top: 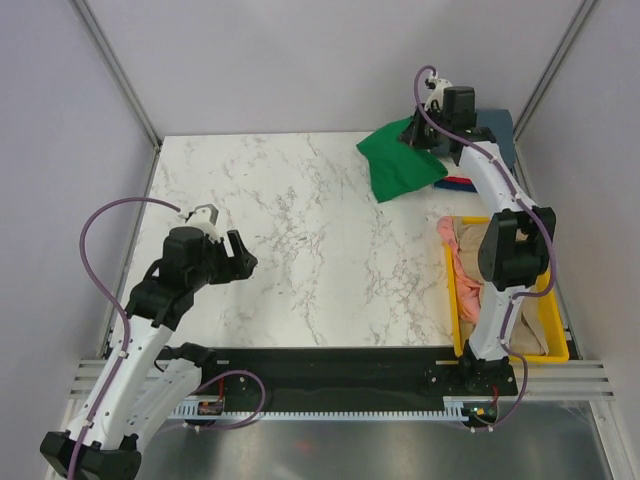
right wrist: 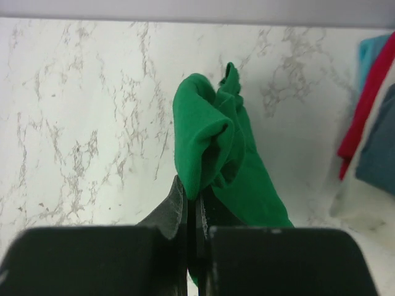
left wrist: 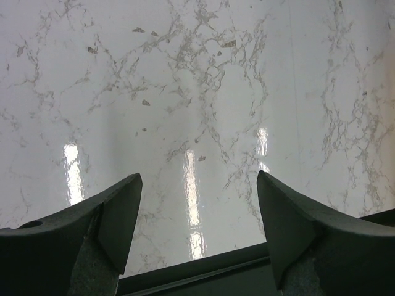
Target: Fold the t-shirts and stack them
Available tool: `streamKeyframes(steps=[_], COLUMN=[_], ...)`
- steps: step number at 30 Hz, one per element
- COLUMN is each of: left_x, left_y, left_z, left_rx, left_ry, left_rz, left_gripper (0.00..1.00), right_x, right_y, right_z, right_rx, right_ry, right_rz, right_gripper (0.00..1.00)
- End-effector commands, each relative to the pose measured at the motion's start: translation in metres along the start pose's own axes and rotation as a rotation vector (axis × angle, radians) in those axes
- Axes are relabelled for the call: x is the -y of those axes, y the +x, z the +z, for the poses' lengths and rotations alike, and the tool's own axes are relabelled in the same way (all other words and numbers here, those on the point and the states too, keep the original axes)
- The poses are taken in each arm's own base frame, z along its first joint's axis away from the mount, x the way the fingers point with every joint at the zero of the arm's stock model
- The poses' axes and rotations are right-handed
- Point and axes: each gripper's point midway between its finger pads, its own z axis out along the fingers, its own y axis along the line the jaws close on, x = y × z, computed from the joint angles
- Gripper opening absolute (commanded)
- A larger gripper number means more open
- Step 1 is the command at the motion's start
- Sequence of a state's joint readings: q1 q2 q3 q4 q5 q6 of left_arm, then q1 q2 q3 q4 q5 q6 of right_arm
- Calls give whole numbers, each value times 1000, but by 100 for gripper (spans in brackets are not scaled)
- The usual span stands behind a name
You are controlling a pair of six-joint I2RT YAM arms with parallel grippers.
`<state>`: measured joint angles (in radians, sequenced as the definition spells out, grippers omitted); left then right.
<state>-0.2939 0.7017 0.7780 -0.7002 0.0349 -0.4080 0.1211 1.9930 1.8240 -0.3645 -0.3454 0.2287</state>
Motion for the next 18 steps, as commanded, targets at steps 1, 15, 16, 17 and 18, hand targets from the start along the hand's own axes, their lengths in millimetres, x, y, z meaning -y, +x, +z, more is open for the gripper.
streamKeyframes(steps=[1, 15, 16, 17, 18], left_x=[4, 3, 3, 3, 3], left_y=[-6, -4, -4, -4, -3], left_z=[3, 7, 6, 7, 7], left_rx=[27, 10, 11, 8, 7], left_ry=[21, 10, 12, 11, 13], left_rz=[2, -2, -2, -2, -2], left_gripper=[82, 81, 81, 81, 81], right_x=[-12, -7, -9, 4, 4], right_y=[-54, -161, -163, -168, -173], right_z=[-42, -128, -129, -135, -139], right_rx=[92, 335, 341, 350, 363], right_ry=[8, 70, 62, 79, 79], right_rz=[-94, -196, -199, -191, -195], right_gripper=[0, 0, 0, 0, 0])
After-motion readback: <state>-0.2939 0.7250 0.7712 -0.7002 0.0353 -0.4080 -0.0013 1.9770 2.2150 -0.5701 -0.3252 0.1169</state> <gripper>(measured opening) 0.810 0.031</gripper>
